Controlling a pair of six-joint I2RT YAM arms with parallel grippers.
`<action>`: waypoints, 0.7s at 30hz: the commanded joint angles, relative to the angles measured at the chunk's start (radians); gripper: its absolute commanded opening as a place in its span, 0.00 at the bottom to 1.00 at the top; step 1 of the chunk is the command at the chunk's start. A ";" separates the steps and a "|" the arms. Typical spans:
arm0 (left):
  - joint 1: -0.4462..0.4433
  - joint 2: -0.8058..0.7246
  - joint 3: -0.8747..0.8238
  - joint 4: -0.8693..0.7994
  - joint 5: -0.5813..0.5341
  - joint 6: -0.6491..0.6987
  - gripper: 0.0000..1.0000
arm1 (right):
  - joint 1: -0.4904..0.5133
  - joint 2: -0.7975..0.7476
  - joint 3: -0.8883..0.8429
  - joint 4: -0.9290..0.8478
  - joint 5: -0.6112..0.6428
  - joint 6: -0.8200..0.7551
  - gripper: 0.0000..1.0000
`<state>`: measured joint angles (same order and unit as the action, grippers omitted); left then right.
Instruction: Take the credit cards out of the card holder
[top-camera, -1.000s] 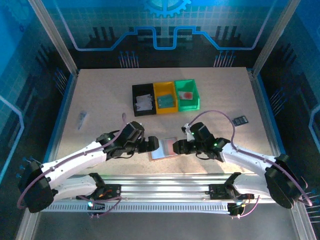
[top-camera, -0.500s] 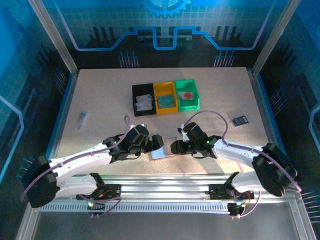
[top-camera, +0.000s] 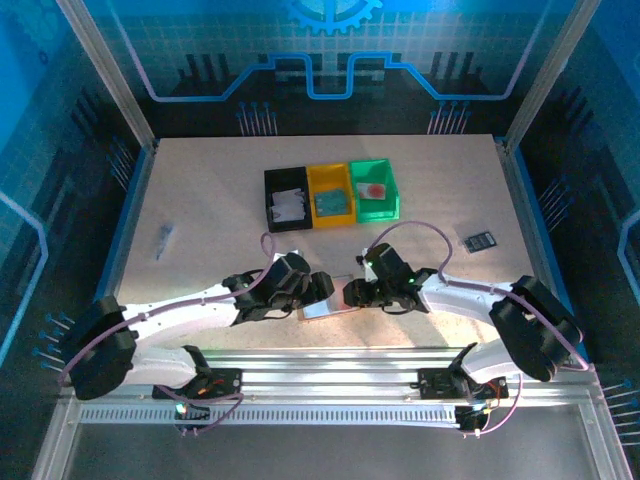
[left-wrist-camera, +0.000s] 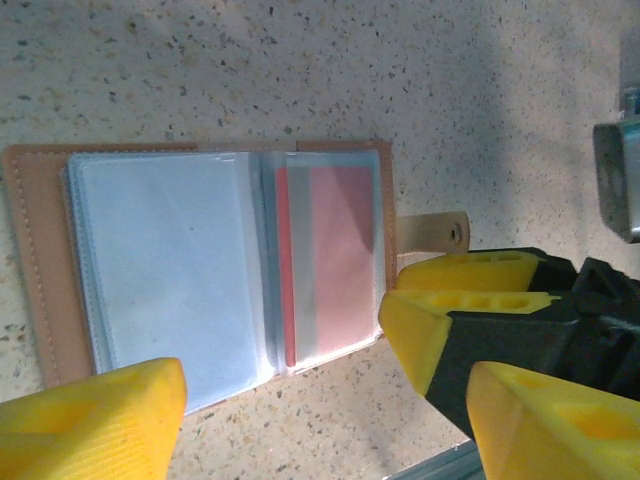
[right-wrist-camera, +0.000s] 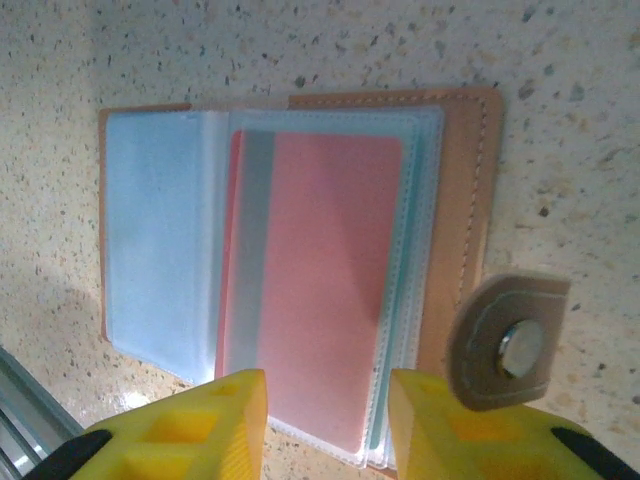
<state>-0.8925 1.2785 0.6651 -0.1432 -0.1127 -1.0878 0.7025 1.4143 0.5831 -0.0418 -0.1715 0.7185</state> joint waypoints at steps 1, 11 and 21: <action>-0.011 0.027 0.007 0.052 -0.006 -0.008 0.71 | -0.022 0.012 0.021 0.017 -0.015 0.004 0.33; -0.011 0.013 -0.030 0.056 -0.033 0.003 0.60 | -0.040 0.059 0.033 0.035 -0.040 0.005 0.32; -0.010 -0.020 -0.108 0.025 -0.069 -0.012 0.59 | -0.039 0.068 0.033 0.039 -0.031 0.007 0.31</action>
<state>-0.8951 1.2797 0.5793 -0.0994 -0.1478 -1.0988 0.6727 1.4788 0.5968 -0.0200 -0.1944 0.7189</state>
